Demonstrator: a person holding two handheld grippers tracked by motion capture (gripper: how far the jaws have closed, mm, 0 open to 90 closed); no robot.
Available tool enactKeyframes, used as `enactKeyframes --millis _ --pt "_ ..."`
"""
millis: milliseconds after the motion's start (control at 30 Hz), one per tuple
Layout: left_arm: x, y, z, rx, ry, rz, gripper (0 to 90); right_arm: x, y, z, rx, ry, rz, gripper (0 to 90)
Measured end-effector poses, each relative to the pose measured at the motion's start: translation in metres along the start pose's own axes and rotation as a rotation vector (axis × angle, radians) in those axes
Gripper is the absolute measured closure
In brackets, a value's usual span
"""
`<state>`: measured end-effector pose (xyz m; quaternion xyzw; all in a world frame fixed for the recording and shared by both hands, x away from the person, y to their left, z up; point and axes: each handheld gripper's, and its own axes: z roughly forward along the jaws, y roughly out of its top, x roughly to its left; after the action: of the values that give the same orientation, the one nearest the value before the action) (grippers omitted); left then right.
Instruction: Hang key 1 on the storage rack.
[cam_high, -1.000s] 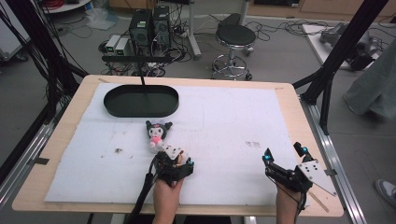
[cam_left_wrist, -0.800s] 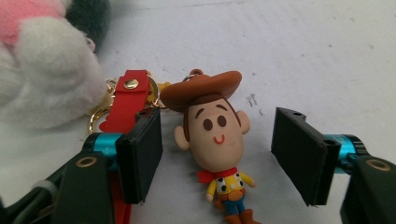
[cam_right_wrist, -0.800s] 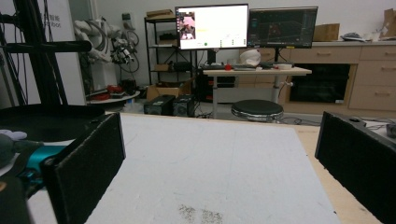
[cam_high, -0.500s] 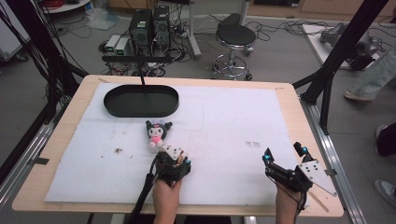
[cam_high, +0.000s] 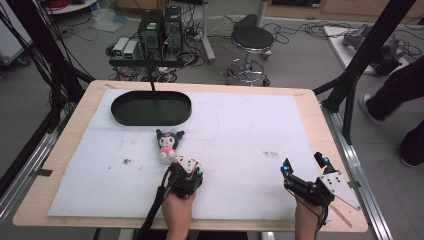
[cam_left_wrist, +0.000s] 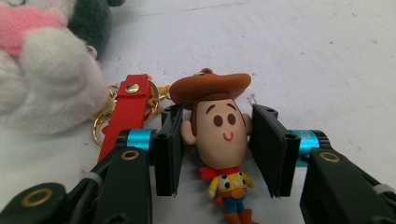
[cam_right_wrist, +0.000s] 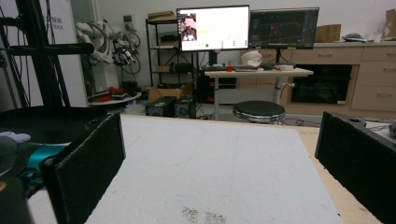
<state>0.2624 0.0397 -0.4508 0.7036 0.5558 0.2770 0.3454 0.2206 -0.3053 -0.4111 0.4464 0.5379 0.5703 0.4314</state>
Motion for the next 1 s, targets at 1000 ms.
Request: enactKeyframes --millis 1000 --pt "0.014 -0.005 -0.018 -0.16 -0.084 -0.053 56.2 -0.002 -0.001 0.0 -0.003 -0.002 0.003 0.8"
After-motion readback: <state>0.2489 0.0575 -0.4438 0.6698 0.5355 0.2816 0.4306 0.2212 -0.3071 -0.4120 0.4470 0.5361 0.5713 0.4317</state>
